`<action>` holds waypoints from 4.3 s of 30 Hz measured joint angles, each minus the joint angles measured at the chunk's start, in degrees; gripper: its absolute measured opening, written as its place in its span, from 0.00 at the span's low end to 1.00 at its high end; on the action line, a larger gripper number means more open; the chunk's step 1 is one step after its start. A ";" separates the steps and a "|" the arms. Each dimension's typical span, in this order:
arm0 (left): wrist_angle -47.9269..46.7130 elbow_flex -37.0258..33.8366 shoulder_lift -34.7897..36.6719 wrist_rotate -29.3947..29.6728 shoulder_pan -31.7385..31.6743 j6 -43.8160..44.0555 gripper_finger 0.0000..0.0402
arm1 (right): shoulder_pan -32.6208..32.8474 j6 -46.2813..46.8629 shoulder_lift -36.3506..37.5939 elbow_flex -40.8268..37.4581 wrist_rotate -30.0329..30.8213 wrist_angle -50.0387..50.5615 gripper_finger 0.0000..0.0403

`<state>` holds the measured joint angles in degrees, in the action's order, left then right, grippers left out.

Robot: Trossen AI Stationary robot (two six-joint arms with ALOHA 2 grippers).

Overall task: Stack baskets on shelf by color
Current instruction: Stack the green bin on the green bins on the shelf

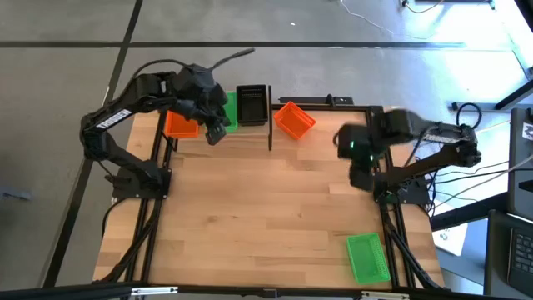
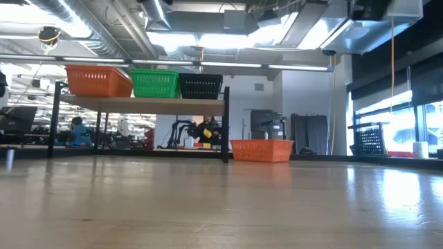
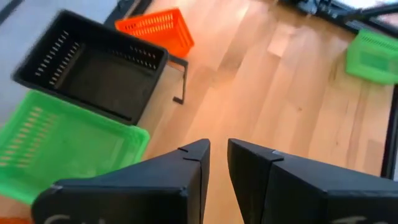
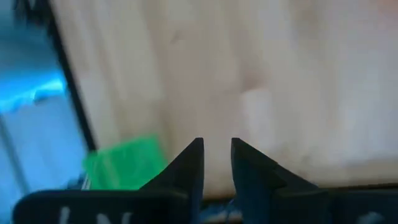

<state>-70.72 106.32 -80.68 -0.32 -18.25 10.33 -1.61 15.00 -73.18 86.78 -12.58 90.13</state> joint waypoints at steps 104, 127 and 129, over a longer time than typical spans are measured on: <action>-6.03 -0.04 12.64 1.18 1.20 -1.87 0.13 | -12.55 -32.50 -22.70 29.97 25.14 -37.39 0.00; -5.55 -0.06 15.59 5.81 1.19 -2.32 0.13 | -22.10 -43.71 -46.38 46.16 5.86 -61.03 0.00; -5.55 -0.06 15.53 5.82 1.17 -2.07 0.13 | -21.99 -43.66 -47.06 46.16 7.82 -61.66 0.00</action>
<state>-76.27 106.26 -65.15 5.50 -17.08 8.26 -23.60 -28.67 -120.24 132.94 -4.76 28.47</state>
